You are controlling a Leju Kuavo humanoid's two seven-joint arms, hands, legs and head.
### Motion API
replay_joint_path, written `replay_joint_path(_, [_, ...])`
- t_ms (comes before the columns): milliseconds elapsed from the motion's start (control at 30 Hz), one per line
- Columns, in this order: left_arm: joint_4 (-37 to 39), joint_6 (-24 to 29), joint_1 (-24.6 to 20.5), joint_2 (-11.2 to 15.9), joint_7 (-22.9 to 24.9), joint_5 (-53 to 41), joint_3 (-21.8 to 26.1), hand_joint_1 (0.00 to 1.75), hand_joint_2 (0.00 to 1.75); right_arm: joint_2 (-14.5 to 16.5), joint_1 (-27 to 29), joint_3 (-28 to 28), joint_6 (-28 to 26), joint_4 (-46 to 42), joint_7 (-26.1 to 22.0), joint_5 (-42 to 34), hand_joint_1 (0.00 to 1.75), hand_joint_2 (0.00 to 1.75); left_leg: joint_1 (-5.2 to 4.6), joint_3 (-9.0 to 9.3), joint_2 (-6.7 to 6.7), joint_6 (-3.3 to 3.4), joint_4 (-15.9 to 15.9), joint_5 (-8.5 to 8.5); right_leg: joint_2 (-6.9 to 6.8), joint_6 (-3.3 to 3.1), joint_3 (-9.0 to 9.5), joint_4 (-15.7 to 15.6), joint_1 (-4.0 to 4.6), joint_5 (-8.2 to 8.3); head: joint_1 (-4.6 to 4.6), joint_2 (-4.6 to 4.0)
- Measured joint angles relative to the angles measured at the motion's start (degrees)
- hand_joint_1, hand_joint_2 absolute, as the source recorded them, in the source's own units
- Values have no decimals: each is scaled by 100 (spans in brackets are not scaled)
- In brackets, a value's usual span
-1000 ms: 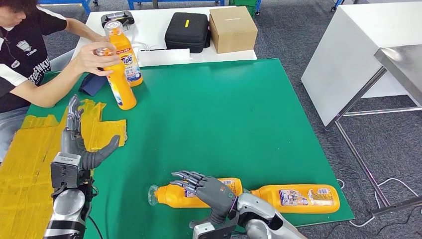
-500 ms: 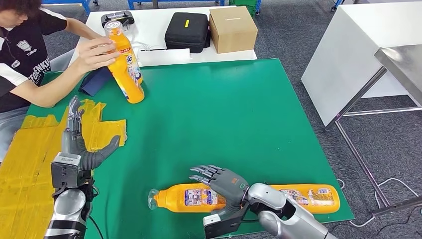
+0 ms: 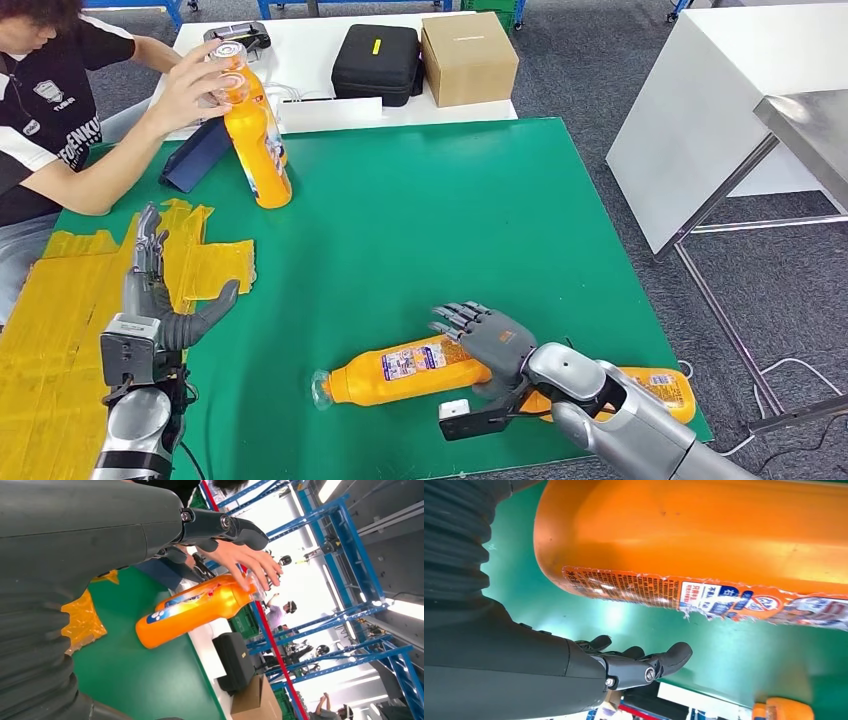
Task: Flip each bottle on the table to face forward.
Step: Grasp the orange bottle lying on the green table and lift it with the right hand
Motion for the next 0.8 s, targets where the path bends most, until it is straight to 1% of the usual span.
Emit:
replay_joint_path(233, [-10,-3,44,-3,1,14,0,0,175,61,-19,14,-26,126,134,203,0,175,2,0,0,0,-1,0,0,0,1,0,0,0,1,0])
replay_joint_path(400, [-14,-13,59,-8,11,27,2,0,175,242,-76,18,-94,365,173,353,0,175,1,0,0,0,-1,0,0,0,1,0,0,0,1,0])
replay_joint_path(567, [-14,-46,55,-27,26,39,2,0,175,652,-83,-11,-344,700,175,358,0,175,4,0,2,0,-1,0,1,0,-1,0,3,0,1,0])
replay_joint_path(800, [-7,-65,18,-77,56,79,-3,0,175,1269,-146,-44,-368,1176,102,227,0,175,7,0,2,-1,-1,1,1,-1,-3,1,6,0,1,0])
